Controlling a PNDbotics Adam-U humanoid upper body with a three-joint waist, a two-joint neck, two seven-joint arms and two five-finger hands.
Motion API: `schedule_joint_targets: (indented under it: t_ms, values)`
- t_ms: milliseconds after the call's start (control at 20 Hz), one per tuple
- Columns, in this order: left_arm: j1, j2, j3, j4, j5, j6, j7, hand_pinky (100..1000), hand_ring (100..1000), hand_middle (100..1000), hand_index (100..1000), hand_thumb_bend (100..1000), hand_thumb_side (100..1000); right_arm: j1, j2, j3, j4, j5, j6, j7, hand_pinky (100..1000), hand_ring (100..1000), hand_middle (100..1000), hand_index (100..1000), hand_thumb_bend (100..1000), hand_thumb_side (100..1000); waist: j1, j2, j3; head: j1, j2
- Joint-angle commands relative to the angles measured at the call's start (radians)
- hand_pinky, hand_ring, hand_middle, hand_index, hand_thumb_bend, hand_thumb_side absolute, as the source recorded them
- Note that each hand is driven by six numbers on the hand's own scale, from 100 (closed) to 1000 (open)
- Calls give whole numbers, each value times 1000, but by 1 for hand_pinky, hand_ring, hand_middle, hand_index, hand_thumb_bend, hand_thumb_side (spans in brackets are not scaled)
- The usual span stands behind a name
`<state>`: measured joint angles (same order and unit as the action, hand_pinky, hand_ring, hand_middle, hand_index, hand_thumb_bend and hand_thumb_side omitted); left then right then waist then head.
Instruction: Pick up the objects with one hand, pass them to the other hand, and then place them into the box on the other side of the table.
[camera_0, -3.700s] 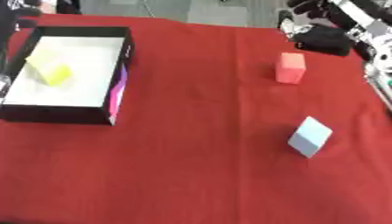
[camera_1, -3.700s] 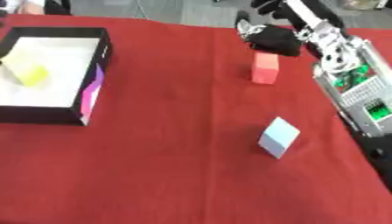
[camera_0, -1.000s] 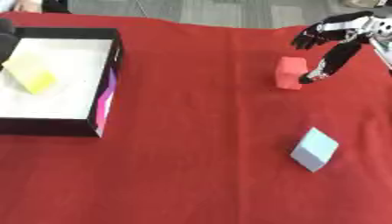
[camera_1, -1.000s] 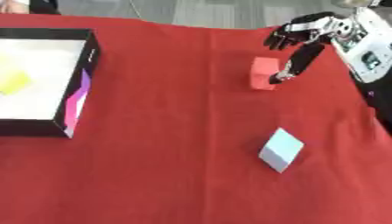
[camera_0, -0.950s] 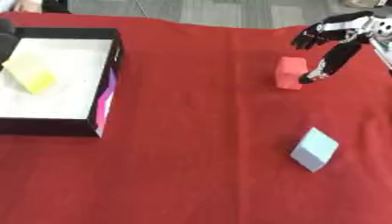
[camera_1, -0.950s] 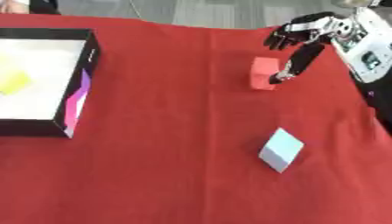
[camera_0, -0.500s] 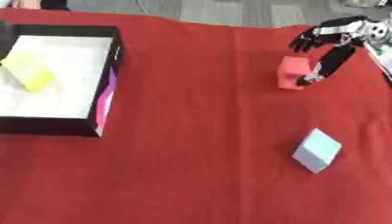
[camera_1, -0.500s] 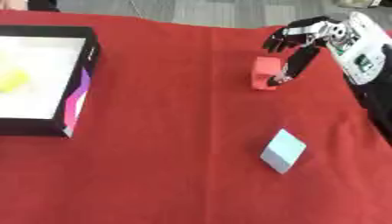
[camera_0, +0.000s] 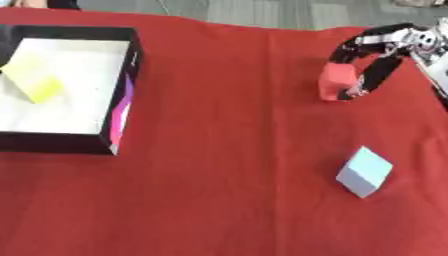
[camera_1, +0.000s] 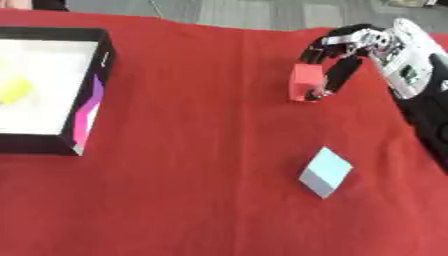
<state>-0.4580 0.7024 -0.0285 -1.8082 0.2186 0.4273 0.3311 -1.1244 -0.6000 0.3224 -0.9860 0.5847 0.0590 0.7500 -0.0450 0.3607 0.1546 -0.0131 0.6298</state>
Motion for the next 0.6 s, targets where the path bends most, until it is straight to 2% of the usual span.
schedule_joint_targets:
  t_ms: [50,300,600]
  values:
    - [-12,21,7,-17,-4,1,-2,814,753,663,696,100,878,-15,-10,-9,-1,2,-4,0,980,905,756,827,482,155,-7,-1,1,-5,-10]
    - [-11,20,7,-17,-4,1,-4,816,753,664,696,100,879,-17,-3,-5,1,-14,0,0,970,881,668,743,448,159,-6,-1,1,-4,-9]
    - [-7,19,8,-16,-4,1,-7,819,755,665,697,100,879,-16,-4,0,3,-3,8,2,966,871,644,723,467,169,-8,-2,1,-2,-8]
